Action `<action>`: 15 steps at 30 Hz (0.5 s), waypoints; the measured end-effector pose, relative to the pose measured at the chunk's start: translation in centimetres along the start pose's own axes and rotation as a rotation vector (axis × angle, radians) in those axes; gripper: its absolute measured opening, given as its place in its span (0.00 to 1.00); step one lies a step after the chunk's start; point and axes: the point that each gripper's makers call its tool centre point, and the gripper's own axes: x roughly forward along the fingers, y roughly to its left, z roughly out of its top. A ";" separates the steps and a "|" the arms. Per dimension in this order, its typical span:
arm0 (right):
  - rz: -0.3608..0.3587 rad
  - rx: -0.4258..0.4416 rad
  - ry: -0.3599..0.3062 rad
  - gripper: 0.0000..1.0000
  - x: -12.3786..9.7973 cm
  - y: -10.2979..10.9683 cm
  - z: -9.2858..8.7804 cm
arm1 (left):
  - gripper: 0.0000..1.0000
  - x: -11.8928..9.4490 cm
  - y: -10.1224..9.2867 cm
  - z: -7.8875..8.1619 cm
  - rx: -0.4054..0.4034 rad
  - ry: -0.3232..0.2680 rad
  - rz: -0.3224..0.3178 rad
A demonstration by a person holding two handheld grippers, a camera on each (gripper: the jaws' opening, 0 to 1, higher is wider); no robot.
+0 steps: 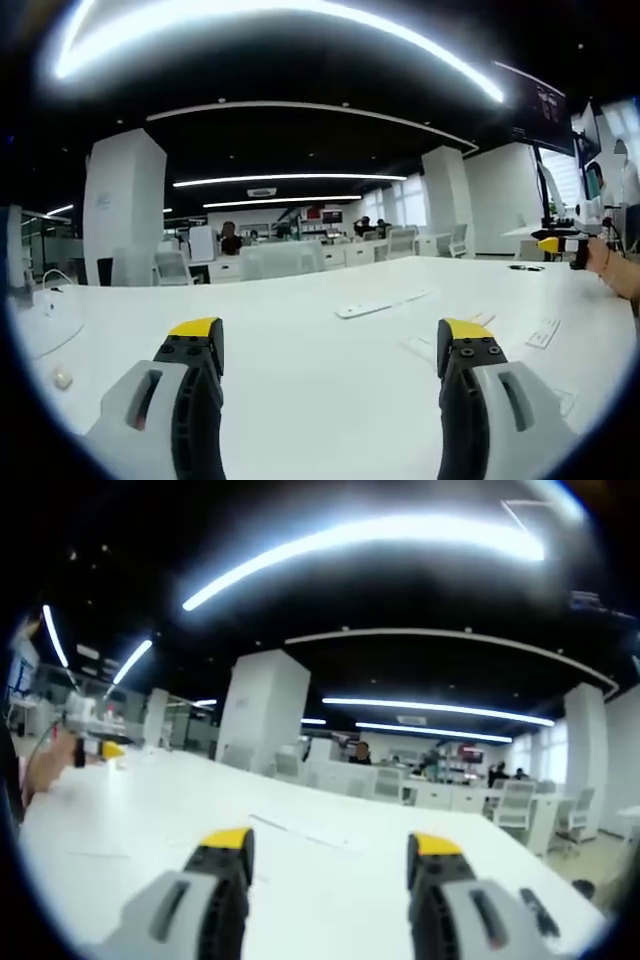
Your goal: Locate the socket holder cover, grip the socket holder cover, clip it into the socket holder slot.
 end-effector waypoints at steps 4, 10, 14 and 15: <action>-0.006 -0.002 0.000 0.63 -0.1 0.0 0.0 | 0.87 -0.1 0.2 0.0 0.004 -0.002 0.011; -0.011 0.000 0.004 0.63 -0.1 -0.1 -0.2 | 0.87 -0.1 0.2 -0.1 0.004 0.002 0.014; -0.012 0.002 0.008 0.63 -0.1 -0.3 -0.2 | 0.87 -0.2 0.2 -0.1 0.004 0.000 0.015; -0.013 0.001 0.009 0.63 -0.1 -0.3 -0.3 | 0.87 -0.2 0.1 -0.1 0.004 0.000 0.016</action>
